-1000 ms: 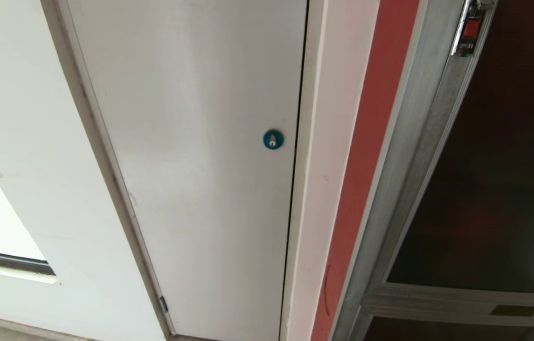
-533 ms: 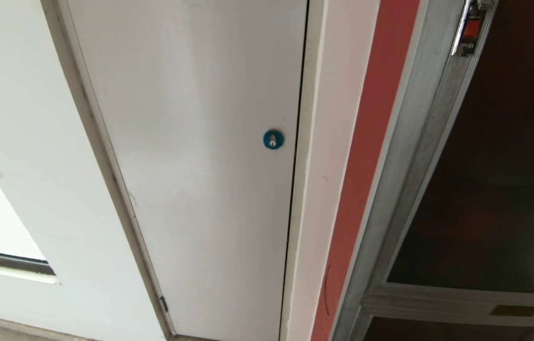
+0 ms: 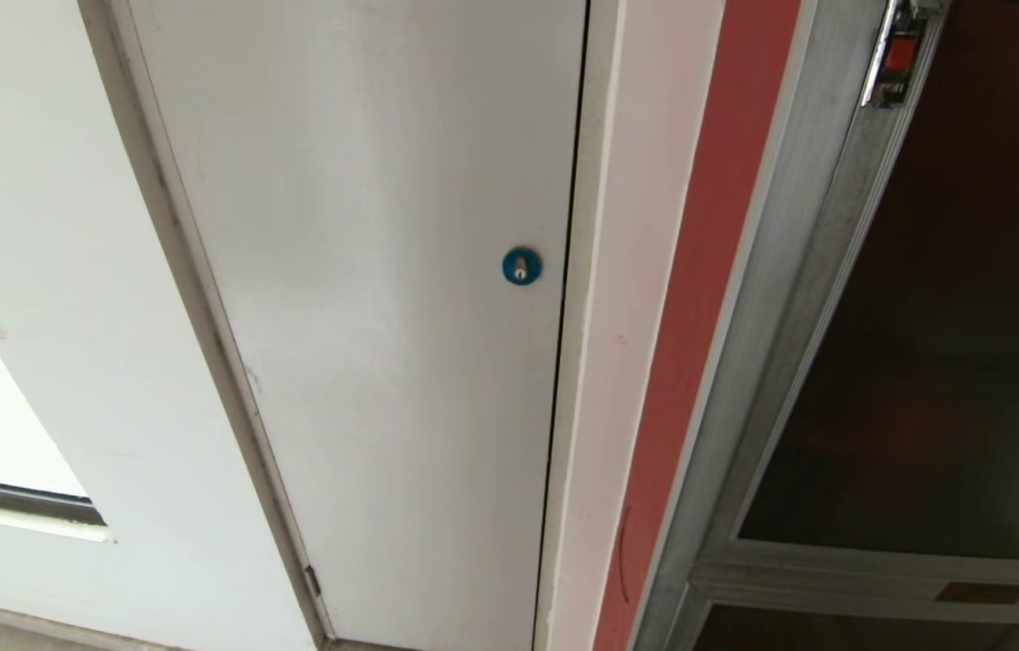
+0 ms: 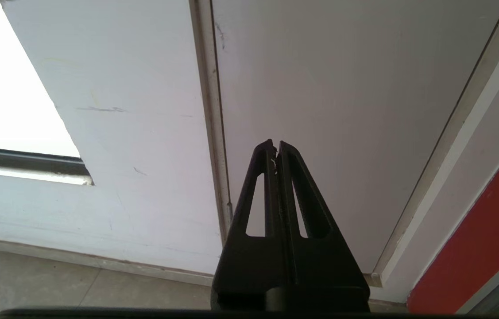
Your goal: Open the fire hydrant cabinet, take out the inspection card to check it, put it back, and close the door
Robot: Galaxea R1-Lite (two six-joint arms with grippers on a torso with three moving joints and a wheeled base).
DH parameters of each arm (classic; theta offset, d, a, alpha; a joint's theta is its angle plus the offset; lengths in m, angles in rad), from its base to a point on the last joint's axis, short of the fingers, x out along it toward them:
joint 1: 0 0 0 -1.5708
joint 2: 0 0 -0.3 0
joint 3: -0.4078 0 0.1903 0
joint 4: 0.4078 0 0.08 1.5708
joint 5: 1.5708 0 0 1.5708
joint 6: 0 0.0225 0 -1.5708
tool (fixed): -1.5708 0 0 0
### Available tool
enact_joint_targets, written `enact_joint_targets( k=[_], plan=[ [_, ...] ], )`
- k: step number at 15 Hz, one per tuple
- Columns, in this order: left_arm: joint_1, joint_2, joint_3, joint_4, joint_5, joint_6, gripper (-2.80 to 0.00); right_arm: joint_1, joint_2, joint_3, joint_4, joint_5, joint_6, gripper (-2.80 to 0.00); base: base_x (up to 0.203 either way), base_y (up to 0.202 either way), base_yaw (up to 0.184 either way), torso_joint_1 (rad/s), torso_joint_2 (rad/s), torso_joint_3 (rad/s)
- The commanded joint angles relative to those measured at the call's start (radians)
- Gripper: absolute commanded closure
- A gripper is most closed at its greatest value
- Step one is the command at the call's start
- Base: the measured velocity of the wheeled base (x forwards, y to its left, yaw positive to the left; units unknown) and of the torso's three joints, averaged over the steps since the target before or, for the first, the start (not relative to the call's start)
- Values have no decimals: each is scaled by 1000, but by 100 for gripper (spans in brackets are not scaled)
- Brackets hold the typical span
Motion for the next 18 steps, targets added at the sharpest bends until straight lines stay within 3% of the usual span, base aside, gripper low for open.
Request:
enact_joint_targets(
  k=[1, 18],
  plan=[
    [0, 0, 6, -1, 1, -1, 0, -3, 5, -1, 2, 1, 1, 0, 0, 0, 0, 0, 0, 0],
    [0, 0, 6, 0, 1, 0, 0, -53, 34, -3, 4, -7, 3, 0, 0, 0, 0, 0, 0, 0]
  ],
)
